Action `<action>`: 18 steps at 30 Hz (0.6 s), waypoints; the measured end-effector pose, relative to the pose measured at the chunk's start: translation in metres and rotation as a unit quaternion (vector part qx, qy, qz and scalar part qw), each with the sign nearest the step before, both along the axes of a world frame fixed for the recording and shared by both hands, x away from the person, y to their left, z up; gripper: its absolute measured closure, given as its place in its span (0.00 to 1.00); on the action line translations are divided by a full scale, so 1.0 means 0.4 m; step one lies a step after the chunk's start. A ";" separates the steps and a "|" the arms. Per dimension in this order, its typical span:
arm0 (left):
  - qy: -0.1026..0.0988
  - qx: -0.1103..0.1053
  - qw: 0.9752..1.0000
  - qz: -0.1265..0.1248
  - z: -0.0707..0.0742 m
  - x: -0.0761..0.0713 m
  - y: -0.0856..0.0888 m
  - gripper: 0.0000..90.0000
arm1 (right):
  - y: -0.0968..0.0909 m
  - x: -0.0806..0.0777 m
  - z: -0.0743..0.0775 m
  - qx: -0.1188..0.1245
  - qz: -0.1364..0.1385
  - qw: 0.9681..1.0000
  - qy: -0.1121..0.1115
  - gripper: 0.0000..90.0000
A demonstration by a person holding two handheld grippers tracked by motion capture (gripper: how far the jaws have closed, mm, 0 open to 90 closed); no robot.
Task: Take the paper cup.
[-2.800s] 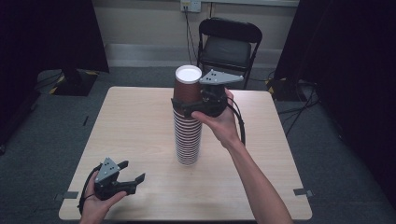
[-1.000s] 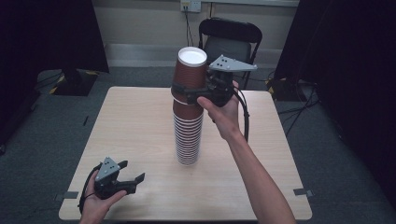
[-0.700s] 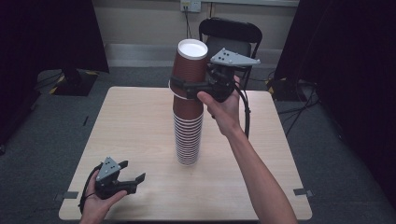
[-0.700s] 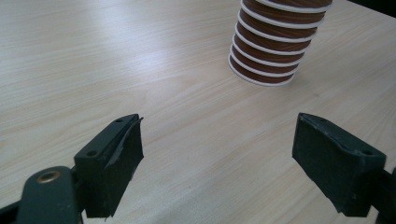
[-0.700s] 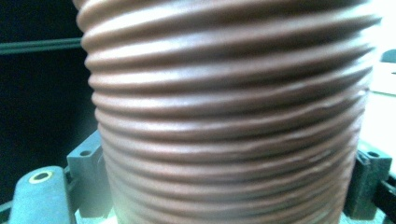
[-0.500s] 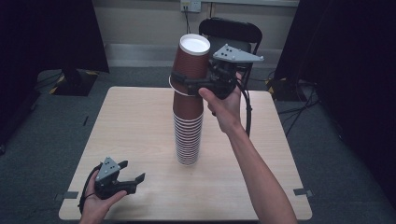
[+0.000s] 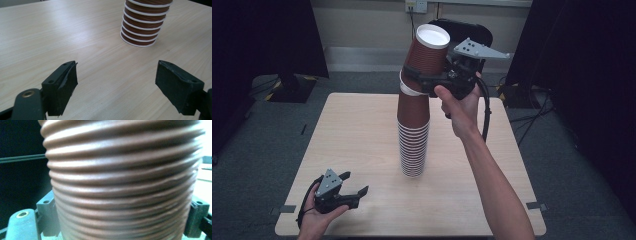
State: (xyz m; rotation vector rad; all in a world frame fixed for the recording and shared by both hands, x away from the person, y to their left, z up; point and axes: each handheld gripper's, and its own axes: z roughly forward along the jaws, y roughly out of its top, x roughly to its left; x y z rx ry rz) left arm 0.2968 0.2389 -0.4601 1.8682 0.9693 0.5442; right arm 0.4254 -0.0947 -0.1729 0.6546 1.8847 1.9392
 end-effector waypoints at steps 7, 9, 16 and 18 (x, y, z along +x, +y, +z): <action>0.020 -0.011 1.000 0.011 -0.004 0.004 0.005 0.18 | -0.025 -0.002 0.002 -0.004 -0.014 1.000 0.000 0.15; 0.018 -0.016 1.000 0.012 -0.003 0.003 0.006 0.18 | -0.039 -0.004 0.002 -0.007 -0.022 1.000 0.003 0.15; 0.012 -0.014 1.000 0.005 -0.002 0.001 0.000 0.18 | -0.090 -0.008 -0.010 -0.009 -0.043 0.999 0.008 0.15; 0.011 -0.013 1.000 0.002 0.000 0.001 0.000 0.18 | -0.103 -0.010 -0.013 -0.013 -0.048 0.999 0.007 0.15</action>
